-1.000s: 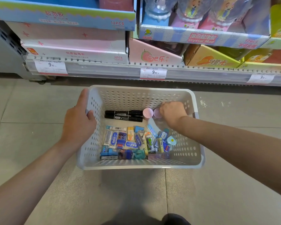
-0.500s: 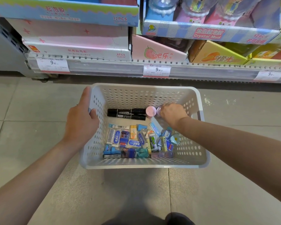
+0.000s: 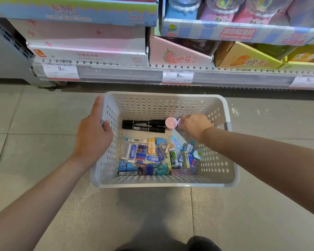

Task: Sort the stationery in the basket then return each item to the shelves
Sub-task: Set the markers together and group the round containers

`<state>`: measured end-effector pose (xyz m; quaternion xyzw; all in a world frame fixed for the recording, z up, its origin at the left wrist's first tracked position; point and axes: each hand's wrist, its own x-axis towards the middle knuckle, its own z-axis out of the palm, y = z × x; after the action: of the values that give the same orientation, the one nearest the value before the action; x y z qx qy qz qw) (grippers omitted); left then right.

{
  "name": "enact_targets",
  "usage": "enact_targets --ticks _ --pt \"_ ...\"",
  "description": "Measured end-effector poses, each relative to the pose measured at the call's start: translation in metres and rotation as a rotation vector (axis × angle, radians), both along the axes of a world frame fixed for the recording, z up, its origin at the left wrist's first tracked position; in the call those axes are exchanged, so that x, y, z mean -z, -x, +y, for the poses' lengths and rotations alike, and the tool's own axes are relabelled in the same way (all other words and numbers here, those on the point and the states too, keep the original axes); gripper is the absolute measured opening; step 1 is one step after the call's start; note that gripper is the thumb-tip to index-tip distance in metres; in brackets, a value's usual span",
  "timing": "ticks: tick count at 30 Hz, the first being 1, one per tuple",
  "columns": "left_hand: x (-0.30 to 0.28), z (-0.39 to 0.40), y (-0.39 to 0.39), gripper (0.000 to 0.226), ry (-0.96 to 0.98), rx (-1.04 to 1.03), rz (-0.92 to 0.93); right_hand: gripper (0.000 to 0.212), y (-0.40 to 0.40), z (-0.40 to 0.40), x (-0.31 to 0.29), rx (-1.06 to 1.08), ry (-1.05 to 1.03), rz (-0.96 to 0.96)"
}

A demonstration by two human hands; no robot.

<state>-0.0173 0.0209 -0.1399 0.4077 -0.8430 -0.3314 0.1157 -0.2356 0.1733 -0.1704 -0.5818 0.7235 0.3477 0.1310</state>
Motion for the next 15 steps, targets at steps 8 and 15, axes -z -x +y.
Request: enact_targets --ticks 8,15 --pt "0.0009 -0.0016 -0.001 0.064 -0.009 0.015 0.008 0.035 -0.003 -0.0008 -0.0006 -0.009 -0.028 0.002" --pt "0.0003 -0.001 -0.0004 0.063 0.007 0.01 -0.001 0.034 -0.0049 0.0013 -0.0066 -0.034 -0.033 0.003"
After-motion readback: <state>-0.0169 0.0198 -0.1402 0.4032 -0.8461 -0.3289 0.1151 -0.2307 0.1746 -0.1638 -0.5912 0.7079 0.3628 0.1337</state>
